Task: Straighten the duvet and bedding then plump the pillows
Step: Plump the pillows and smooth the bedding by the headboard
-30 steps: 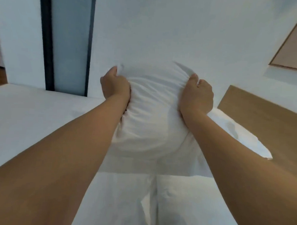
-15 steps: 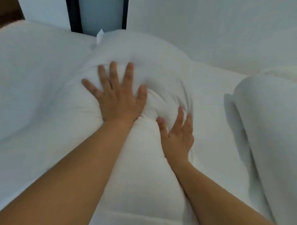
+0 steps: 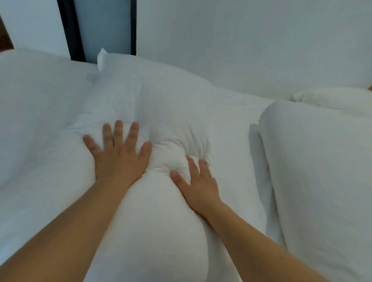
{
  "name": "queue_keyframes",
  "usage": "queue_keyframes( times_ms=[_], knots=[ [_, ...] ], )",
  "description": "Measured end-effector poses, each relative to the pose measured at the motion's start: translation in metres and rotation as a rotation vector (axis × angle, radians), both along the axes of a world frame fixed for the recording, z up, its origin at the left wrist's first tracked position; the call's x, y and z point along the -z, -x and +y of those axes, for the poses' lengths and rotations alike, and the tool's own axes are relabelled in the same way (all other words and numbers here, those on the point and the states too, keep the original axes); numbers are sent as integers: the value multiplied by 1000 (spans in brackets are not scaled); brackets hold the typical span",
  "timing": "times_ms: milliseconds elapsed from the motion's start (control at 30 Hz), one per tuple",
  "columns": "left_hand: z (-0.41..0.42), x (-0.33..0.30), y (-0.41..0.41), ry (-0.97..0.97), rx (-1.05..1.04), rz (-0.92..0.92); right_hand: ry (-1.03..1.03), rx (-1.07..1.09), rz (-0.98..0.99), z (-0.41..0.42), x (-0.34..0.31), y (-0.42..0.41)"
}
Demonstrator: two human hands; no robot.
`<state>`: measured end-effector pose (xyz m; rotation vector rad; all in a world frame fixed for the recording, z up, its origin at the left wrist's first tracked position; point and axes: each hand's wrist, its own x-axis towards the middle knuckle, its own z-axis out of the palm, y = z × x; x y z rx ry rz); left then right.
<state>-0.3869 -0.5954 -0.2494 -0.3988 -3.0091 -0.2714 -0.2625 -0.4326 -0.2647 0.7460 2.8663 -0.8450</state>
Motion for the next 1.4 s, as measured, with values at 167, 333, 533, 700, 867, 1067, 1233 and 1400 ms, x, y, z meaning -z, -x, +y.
queue_keyframes(
  times_ms=[167, 333, 533, 700, 867, 1067, 1233, 1400],
  knots=[
    [-18, -58, -36, 56, 15, -345, -30, -63, -261, 25, -70, -76],
    [27, -153, -106, 34, 136, -283, -63, -22, 40, 55, -177, -159],
    [120, -253, -241, 23, 487, 82, -241, 183, 180, 110, -254, -274],
    [183, -306, -347, -43, 621, 188, -278, 288, 226, 148, -284, -376],
    [242, -313, -430, -25, 735, 160, -290, 490, 232, 201, -286, -464],
    [306, -306, -463, 40, 799, 41, -363, 573, 208, 251, -276, -510],
    [357, -266, -453, 114, 857, -24, -537, 577, 137, 303, -256, -501],
    [437, -243, -417, 171, 955, -61, -792, 616, -17, 392, -241, -467]
  ],
)
